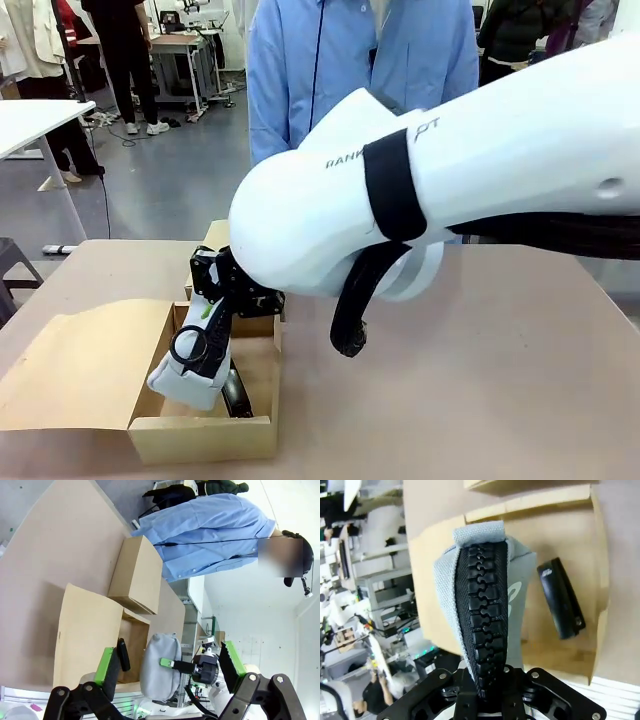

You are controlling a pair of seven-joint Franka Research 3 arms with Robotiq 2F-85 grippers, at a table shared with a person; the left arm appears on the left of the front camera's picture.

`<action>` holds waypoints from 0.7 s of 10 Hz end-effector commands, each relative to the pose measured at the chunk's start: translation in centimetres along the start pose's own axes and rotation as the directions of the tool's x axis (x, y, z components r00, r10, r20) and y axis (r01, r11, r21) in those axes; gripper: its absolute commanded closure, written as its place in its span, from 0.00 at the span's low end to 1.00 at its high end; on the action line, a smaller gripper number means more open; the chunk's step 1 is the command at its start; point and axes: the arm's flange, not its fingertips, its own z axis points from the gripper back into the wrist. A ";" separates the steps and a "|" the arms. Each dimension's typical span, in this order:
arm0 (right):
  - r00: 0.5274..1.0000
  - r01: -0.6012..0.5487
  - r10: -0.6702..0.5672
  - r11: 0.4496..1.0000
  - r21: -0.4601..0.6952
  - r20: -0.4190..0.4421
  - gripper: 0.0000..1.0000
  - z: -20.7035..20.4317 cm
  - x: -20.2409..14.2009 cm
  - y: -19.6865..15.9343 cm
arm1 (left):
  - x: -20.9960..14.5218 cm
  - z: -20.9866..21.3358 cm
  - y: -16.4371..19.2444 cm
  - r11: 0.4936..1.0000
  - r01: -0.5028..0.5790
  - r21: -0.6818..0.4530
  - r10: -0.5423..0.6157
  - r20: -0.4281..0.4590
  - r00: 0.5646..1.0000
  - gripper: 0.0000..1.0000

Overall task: Place items inside the box.
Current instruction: Pick up a Pencil pouch or Stapler and place it inside the Mailer Box closest to the robot.

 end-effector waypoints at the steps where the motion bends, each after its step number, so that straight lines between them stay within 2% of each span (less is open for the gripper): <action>1: 1.000 0.024 -0.023 0.999 -0.042 0.021 0.95 -2.2 0.9 1.2 | -0.2 0.0 0.0 1.000 0.017 -0.017 -0.017 0.006 1.000 0.00; 7: 1.000 0.025 -0.023 0.981 -0.195 0.009 0.95 -6.9 1.8 -2.6 | -0.2 0.0 0.0 1.000 0.017 -0.017 -0.017 0.006 1.000 0.00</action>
